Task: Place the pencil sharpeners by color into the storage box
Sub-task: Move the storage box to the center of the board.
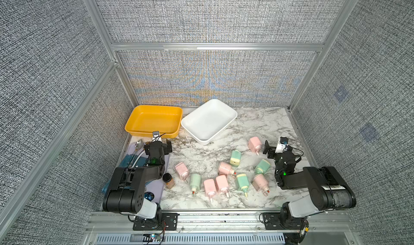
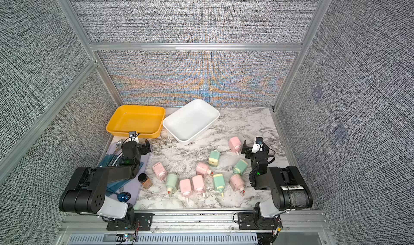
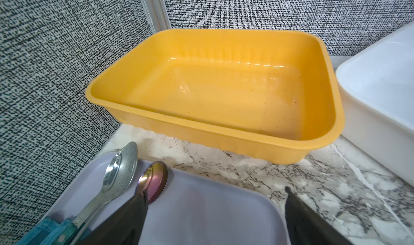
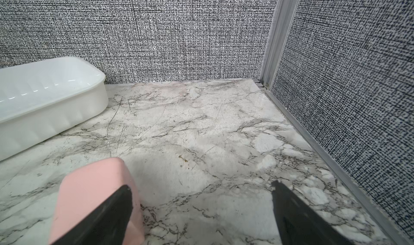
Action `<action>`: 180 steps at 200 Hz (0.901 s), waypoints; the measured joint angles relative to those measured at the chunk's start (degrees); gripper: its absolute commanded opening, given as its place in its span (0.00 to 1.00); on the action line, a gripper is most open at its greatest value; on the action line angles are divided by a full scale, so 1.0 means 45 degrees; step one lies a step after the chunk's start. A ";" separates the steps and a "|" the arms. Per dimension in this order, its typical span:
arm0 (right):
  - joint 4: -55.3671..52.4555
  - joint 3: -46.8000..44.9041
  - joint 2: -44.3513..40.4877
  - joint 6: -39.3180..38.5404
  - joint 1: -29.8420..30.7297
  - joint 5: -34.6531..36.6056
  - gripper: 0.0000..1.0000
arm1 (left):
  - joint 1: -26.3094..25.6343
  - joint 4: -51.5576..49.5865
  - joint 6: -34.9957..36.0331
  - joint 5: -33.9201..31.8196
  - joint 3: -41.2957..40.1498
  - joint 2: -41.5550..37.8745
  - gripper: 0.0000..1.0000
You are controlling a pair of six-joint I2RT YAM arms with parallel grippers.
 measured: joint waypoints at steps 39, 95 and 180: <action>0.0000 0.0000 0.0000 0.0005 0.0000 0.0000 0.99 | 0.0000 0.0000 0.0000 0.0000 0.0000 0.0000 0.99; -0.0044 0.0024 -0.0015 0.0005 -0.0005 0.0005 0.99 | 0.0000 0.0005 0.0000 0.0000 -0.0034 -0.0024 0.99; -0.4945 0.2414 -0.4158 0.0641 0.0049 0.1661 0.99 | -0.0131 -0.0083 0.0112 -0.0180 -0.0466 -0.1175 0.99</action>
